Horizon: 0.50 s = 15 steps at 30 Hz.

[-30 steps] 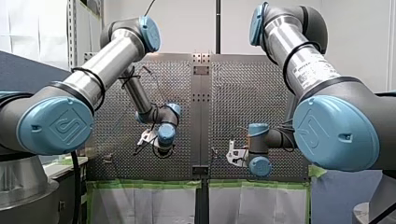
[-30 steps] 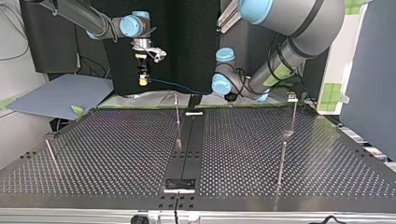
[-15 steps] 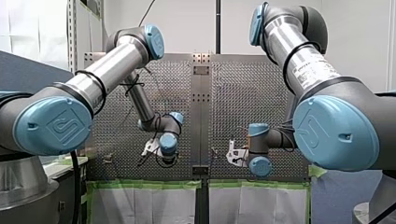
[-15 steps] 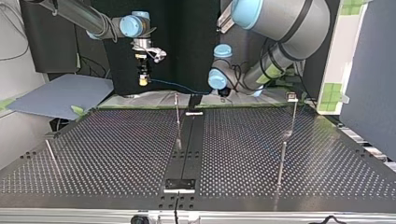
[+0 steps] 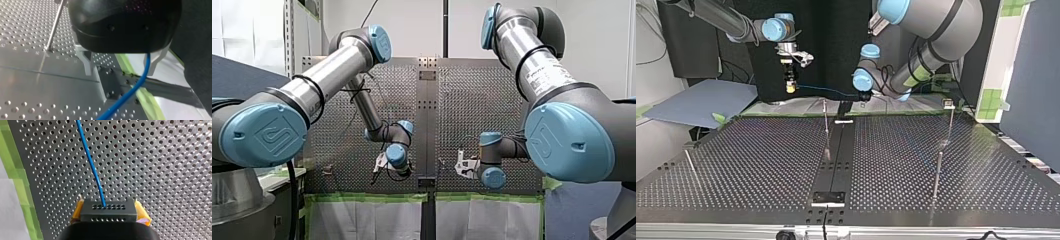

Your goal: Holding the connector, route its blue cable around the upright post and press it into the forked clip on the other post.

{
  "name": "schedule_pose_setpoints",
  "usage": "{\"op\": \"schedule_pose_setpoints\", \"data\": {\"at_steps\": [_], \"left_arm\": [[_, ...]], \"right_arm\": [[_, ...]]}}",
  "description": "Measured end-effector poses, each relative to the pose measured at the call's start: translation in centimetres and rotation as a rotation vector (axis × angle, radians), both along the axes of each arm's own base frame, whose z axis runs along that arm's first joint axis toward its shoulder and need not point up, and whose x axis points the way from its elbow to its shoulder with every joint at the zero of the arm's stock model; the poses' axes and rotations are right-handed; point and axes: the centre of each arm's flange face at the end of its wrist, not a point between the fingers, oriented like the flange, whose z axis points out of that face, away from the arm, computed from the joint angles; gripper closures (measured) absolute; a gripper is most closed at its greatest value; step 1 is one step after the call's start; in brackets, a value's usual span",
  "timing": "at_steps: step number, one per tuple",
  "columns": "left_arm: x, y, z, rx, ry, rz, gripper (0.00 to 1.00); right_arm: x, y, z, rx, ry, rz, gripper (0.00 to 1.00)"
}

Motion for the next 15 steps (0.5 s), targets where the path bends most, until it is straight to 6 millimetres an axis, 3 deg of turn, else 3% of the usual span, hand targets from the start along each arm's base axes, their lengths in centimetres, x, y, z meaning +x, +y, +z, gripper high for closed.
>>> {"op": "schedule_pose_setpoints", "data": {"at_steps": [15], "left_arm": [[-1.2,-1.8,-0.5,-0.158,0.009,-0.039,0.02]], "right_arm": [[-0.1,-0.6,0.1,0.005,-0.011,0.055,1.0]]}}
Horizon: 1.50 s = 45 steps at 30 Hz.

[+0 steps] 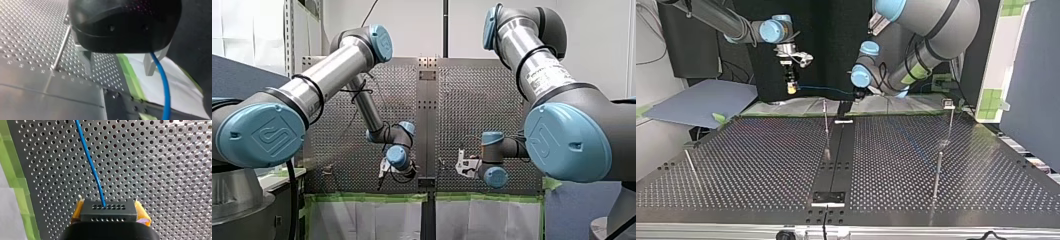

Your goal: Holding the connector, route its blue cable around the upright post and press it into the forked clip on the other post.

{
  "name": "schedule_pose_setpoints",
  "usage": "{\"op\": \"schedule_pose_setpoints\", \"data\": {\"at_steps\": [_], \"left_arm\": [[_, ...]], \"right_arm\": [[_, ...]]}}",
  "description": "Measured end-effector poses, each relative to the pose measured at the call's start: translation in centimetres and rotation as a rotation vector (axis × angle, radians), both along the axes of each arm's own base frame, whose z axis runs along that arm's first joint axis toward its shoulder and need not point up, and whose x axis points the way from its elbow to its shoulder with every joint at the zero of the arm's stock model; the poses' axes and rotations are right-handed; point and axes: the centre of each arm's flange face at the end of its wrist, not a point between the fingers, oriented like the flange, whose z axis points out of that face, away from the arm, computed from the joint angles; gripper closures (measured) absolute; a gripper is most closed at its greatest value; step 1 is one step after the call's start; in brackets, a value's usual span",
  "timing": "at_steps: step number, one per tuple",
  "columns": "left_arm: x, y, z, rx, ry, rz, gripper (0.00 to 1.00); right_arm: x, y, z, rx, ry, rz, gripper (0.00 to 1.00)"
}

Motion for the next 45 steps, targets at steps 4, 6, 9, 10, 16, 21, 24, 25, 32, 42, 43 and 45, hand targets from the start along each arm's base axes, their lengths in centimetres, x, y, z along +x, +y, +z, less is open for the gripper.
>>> {"op": "schedule_pose_setpoints", "data": {"at_steps": [4,6,9,10,16,21,24,25,32,42,43,45], "left_arm": [[-0.1,-0.3,0.0,-0.037,-0.013,0.012,0.02],[-0.3,-0.3,-0.1,-0.053,-0.016,0.025,0.02],[-0.7,-0.3,-0.4,-0.077,-0.019,0.04,0.02],[-0.8,-0.2,-0.5,-0.084,-0.021,0.044,0.02],[-1.8,-0.5,-0.9,-0.13,-0.024,0.061,0.02],[-2.3,-1.4,-0.9,-0.184,-0.047,0.069,0.02],[-2.7,-2.3,-0.8,-0.22,-0.062,0.065,0.02],[-2.9,-2.5,-0.8,-0.229,-0.066,0.064,0.02],[-3.5,-3.9,-0.4,-0.296,-0.103,0.083,0.02],[-3.8,-4.8,0.0,-0.359,-0.155,0.133,0.02],[-3.8,-4.8,0.0,-0.358,-0.158,0.133,0.02],[-3.9,-4.9,0.1,-0.349,-0.167,0.136,0.02]], "right_arm": [[-0.1,-0.3,0.1,-0.001,-0.009,0.017,1.0],[-0.1,-0.4,0.1,0.0,-0.015,0.027,1.0],[0.0,-0.6,0.2,0.002,-0.021,0.047,1.0],[0.0,-0.6,0.2,0.003,-0.023,0.052,1.0],[-0.2,-0.9,0.3,0.006,-0.042,0.075,1.0],[-0.4,-1.2,0.3,0.009,-0.051,0.08,1.0],[-0.6,-1.3,0.3,0.011,-0.056,0.081,1.0],[-0.7,-1.4,0.3,0.011,-0.058,0.081,1.0],[-0.9,-1.6,0.3,0.015,-0.073,0.096,1.0],[-0.9,-1.7,0.4,0.023,-0.091,0.13,1.0],[-0.9,-1.7,0.4,0.024,-0.092,0.131,1.0],[-0.9,-1.7,0.3,0.025,-0.092,0.131,1.0]]}}
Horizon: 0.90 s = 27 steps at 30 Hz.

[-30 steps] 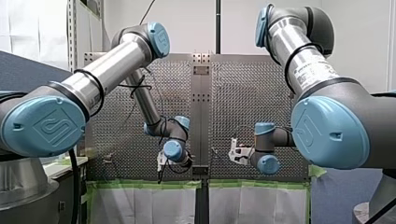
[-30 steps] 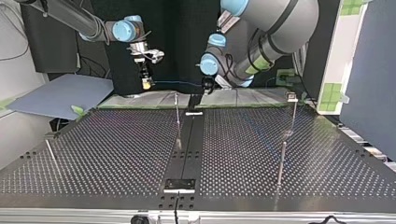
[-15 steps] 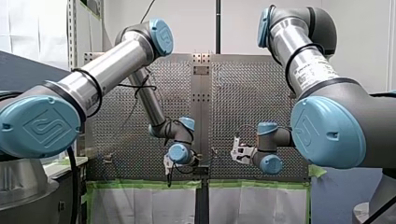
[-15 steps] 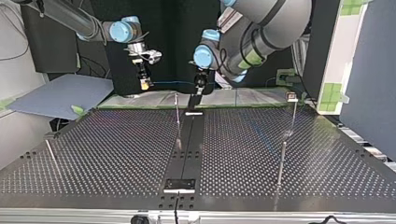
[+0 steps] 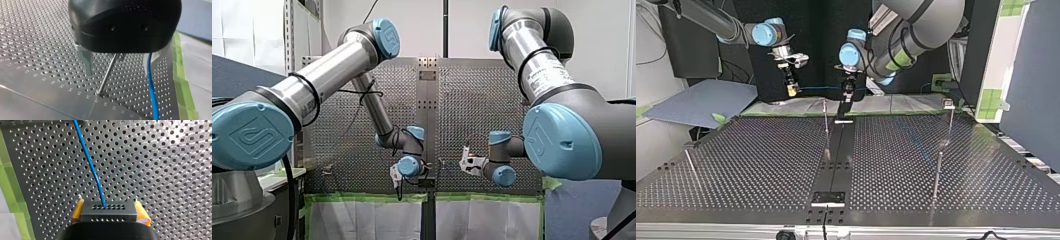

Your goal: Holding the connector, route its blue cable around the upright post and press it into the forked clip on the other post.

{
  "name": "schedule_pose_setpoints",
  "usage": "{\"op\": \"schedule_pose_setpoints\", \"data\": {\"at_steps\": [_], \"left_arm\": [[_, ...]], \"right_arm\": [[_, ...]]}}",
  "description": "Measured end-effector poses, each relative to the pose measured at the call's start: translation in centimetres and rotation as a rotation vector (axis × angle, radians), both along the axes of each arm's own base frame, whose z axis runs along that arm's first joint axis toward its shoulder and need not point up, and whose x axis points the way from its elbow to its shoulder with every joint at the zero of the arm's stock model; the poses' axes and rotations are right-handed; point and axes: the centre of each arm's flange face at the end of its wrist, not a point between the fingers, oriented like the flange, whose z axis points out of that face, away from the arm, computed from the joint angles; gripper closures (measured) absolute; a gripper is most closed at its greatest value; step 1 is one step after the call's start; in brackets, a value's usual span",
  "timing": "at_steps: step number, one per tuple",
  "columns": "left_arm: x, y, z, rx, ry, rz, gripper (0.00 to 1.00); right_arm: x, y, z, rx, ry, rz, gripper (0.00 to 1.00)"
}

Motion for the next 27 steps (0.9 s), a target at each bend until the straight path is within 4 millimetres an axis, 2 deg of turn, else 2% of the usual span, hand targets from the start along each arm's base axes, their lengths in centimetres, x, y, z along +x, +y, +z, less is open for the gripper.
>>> {"op": "schedule_pose_setpoints", "data": {"at_steps": [17,18,19,20,21,22,23,24,25,26,27], "left_arm": [[-0.21,-0.72,0.22,0.111,-0.053,-0.036,0.02],[-0.11,-0.78,0.28,0.115,-0.062,-0.039,0.11],[-0.03,-0.82,0.33,0.118,-0.069,-0.041,0.11],[0.03,-0.84,0.37,0.121,-0.075,-0.042,0.3],[0.09,-0.85,0.4,0.126,-0.08,-0.042,0.43],[0.15,-0.85,0.42,0.134,-0.085,-0.043,0.43],[0.17,-0.83,0.43,0.141,-0.088,-0.041,0.61],[0.17,-0.79,0.43,0.151,-0.091,-0.038,0.73],[0.17,-0.76,0.44,0.16,-0.094,-0.034,0.73],[0.17,-0.73,0.47,0.168,-0.096,-0.031,0.88],[0.17,-0.69,0.48,0.178,-0.099,-0.025,0.96]], "right_arm": [[-0.24,-0.12,-0.04,0.003,0.003,-0.006,1.0],[-0.24,-0.12,-0.04,0.003,0.003,-0.006,1.0],[-0.25,-0.13,-0.05,0.003,0.004,-0.007,1.0],[-0.28,-0.14,-0.05,0.003,0.004,-0.008,1.0],[-0.3,-0.16,-0.05,0.003,0.004,-0.008,1.0],[-0.31,-0.17,-0.05,0.003,0.004,-0.009,1.0],[-0.31,-0.17,-0.04,0.003,0.004,-0.009,1.0],[-0.32,-0.17,-0.05,0.003,0.004,-0.009,1.0],[-0.34,-0.19,-0.05,0.003,0.004,-0.01,1.0],[-0.36,-0.2,-0.05,0.003,0.004,-0.011,1.0],[-0.38,-0.21,-0.06,0.004,0.005,-0.011,1.0]]}}
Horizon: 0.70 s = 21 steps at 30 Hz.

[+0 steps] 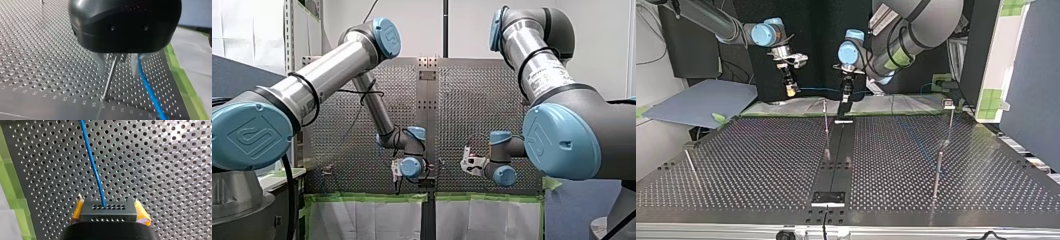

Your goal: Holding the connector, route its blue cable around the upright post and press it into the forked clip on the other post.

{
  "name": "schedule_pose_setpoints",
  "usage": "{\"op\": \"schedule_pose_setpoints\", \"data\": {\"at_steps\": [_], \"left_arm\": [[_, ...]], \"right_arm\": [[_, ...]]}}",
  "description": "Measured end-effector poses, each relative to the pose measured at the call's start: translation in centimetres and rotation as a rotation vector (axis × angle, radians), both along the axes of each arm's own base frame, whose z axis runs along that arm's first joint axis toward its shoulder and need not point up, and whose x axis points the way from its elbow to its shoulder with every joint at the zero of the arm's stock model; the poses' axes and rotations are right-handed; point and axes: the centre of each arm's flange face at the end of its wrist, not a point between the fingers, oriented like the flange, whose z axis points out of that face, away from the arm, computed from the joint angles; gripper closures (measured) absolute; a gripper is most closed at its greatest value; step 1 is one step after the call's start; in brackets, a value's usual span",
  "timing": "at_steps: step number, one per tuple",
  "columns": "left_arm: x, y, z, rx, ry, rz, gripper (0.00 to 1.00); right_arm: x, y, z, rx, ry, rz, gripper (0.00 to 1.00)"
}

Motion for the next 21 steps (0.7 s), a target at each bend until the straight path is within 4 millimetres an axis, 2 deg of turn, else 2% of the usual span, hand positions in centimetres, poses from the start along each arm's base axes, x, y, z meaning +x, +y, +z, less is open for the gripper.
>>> {"op": "schedule_pose_setpoints", "data": {"at_steps": [2,11,21], "left_arm": [[0.0,0.1,0.0,0.016,-0.005,0.01,1.0],[-0.2,0.3,0.0,0.092,-0.019,0.034,1.0],[-1.5,-0.8,0.0,0.138,-0.059,0.035,1.0]], "right_arm": [[0.0,0.0,0.0,0.0,0.001,-0.001,1.0],[-0.3,-0.2,0.0,-0.001,0.005,-0.012,1.0],[-0.7,-0.3,-0.2,0.0,0.017,-0.043,1.0]]}}
